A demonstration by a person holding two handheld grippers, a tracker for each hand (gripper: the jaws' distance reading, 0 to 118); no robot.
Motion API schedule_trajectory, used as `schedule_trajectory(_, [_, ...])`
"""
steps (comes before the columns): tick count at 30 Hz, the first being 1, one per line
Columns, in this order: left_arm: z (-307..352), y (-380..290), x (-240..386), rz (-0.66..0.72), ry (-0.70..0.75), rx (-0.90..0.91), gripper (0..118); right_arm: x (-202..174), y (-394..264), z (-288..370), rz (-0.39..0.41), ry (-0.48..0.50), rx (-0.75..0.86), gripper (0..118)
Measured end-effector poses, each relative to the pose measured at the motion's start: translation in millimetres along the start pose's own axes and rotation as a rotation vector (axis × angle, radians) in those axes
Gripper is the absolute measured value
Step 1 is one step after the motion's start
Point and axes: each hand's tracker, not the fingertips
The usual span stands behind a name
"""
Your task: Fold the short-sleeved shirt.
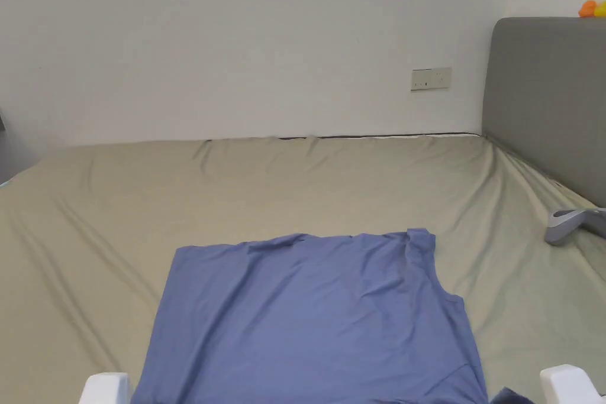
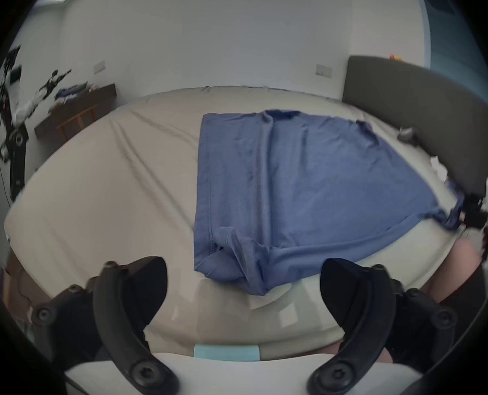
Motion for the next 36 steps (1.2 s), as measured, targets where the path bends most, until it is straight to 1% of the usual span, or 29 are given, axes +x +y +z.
schedule_trajectory(1, [9, 3, -3, 0.032, -0.012, 0.026, 107, 4, 2, 5, -0.033, 0.004, 0.02, 117])
schedule_trajectory(3, [36, 12, -7, 0.092, 0.0, 0.104, 106, 15, 12, 24, -0.125, 0.028, 0.102, 117])
schedule_trajectory(4, [49, 14, -9, 0.096, -0.003, 0.152, 103, 18, 16, 35, -0.161, 0.013, 0.139, 117])
schedule_trajectory(5, [67, 16, -9, 0.093, -0.014, 0.199, 83, 19, 22, 48, -0.171, 0.019, 0.203, 116])
schedule_trajectory(6, [84, 16, -7, 0.077, -0.011, 0.236, 75, 18, 28, 65, -0.177, 0.029, 0.255, 115])
schedule_trajectory(8, [114, 11, 1, 0.0, 0.027, 0.361, 52, 15, 35, 91, -0.161, 0.055, 0.347, 113])
schedule_trajectory(9, [125, 9, 6, -0.052, 0.071, 0.4, 16, 12, 36, 101, -0.15, 0.064, 0.363, 109])
schedule_trajectory(10, [134, 6, 10, -0.065, 0.112, 0.434, 0, 5, 40, 112, -0.129, 0.066, 0.389, 100])
schedule_trajectory(11, [146, 3, 11, -0.06, 0.093, 0.461, 0, -2, 41, 121, -0.097, 0.053, 0.421, 68])
schedule_trajectory(12, [155, 2, 11, -0.064, 0.031, 0.456, 0, -8, 43, 127, -0.056, 0.032, 0.46, 22])
schedule_trajectory(13, [159, 1, 14, -0.073, 0.0, 0.447, 0, -13, 42, 128, -0.077, 0.017, 0.431, 0])
schedule_trajectory(14, [162, -2, 17, -0.068, 0.019, 0.44, 0, -9, 47, 132, -0.042, -0.008, 0.501, 0])
schedule_trajectory(15, [162, -5, 19, -0.074, 0.02, 0.433, 0, -9, 44, 126, -0.133, 0.119, 0.39, 0])
schedule_trajectory(16, [161, -7, 19, -0.091, 0.007, 0.41, 0, -13, 43, 124, -0.17, 0.137, 0.327, 0])
schedule_trajectory(17, [156, -9, 20, -0.1, -0.011, 0.382, 0, -19, 49, 125, -0.106, 0.1, 0.377, 0])
schedule_trajectory(18, [150, -12, 20, -0.099, -0.009, 0.364, 0, -23, 44, 121, -0.064, 0.075, 0.377, 0])
schedule_trajectory(23, [112, -9, 13, -0.065, -0.011, 0.254, 0, -32, 43, 113, -0.059, 0.107, 0.329, 0])
schedule_trajectory(26, [68, 0, 11, -0.05, -0.005, 0.122, 0, -35, 42, 106, -0.049, 0.108, 0.305, 0])
schedule_trajectory(27, [51, 4, 10, -0.047, -0.018, 0.061, 10, -36, 42, 105, -0.052, 0.113, 0.293, 0])
schedule_trajectory(28, [38, 4, 10, -0.026, 0.009, 0.056, 35, -38, 42, 105, -0.052, 0.112, 0.291, 0])
schedule_trajectory(29, [21, 5, 10, -0.025, 0.03, 0.039, 69, -40, 43, 104, -0.051, 0.113, 0.285, 0])
schedule_trajectory(30, [3, 6, 9, -0.04, 0.038, -0.008, 84, -37, 39, 103, -0.047, 0.111, 0.281, 0])
schedule_trajectory(31, [-7, 6, 9, -0.041, 0.052, -0.025, 86, -38, 39, 103, -0.044, 0.109, 0.279, 0])
schedule_trajectory(33, [-28, 6, 10, -0.045, 0.078, -0.051, 80, -38, 40, 103, -0.042, 0.104, 0.272, 0])
schedule_trajectory(34, [-35, 5, 10, -0.053, 0.086, -0.067, 71, -34, 36, 102, -0.047, 0.103, 0.269, 0])
schedule_trajectory(35, [-40, 4, 10, -0.048, 0.09, -0.074, 46, -33, 35, 101, -0.051, 0.102, 0.262, 0])
schedule_trajectory(36, [-44, 3, 8, -0.046, 0.071, -0.086, 38, -33, 36, 100, -0.055, 0.099, 0.257, 0])
